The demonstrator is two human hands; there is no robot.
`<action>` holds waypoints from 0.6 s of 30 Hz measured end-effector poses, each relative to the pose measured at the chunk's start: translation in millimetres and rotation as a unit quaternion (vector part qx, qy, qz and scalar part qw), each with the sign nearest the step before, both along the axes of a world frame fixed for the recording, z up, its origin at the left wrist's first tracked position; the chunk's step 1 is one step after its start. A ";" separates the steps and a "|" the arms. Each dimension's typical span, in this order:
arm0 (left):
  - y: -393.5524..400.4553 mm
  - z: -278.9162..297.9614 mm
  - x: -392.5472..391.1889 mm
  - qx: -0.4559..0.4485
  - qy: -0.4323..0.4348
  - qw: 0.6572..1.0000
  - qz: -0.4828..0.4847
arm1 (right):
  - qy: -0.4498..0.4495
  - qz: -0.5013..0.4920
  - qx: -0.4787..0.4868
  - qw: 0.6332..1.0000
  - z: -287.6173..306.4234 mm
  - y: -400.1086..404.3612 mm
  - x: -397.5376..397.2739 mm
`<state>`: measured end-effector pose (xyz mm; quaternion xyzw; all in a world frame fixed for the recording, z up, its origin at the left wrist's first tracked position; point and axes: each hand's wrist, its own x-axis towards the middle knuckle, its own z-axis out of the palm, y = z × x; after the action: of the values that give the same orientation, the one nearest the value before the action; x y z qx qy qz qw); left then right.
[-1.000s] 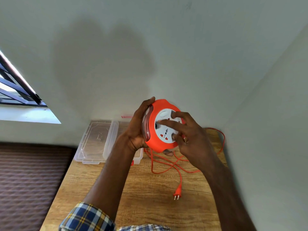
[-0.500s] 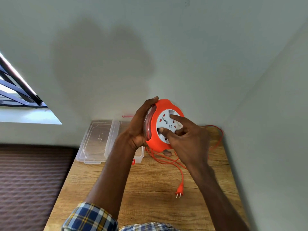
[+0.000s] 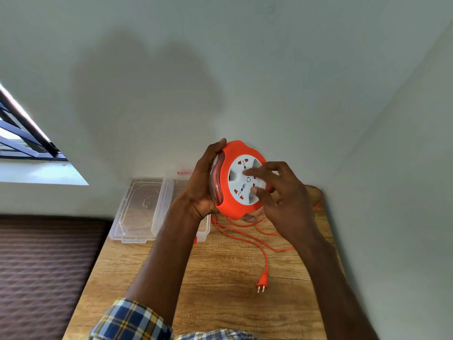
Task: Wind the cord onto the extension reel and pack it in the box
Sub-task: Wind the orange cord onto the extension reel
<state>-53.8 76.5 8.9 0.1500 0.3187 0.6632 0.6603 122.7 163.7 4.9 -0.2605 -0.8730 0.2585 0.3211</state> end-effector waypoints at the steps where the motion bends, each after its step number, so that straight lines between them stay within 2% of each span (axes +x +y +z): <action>1: -0.1 -0.7 -1.3 0.001 -0.001 1.000 -0.003 | -0.025 0.027 -0.002 0.999 0.7 2.3 1.5; 4: -1.5 -4.9 -3.2 -0.009 -0.003 1.000 -0.021 | -0.073 0.052 0.014 0.996 -0.2 0.0 1.2; 9: -4.8 -6.3 -7.1 -0.027 0.015 0.999 -0.037 | -0.094 0.090 0.036 0.991 -1.6 -2.4 -0.1; 13: -5.5 -3.5 -3.5 -0.041 0.011 0.998 -0.043 | -0.098 0.053 0.071 0.991 -4.0 -0.6 0.1; 18: -2.7 3.6 -2.1 -0.047 0.030 0.998 -0.031 | -0.056 0.016 0.087 0.995 -12.2 -4.8 -2.4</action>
<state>-55.9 73.7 12.4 0.1490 0.3642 0.6218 0.6772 120.3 158.9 -7.3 -0.2313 -0.9128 0.1720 0.2894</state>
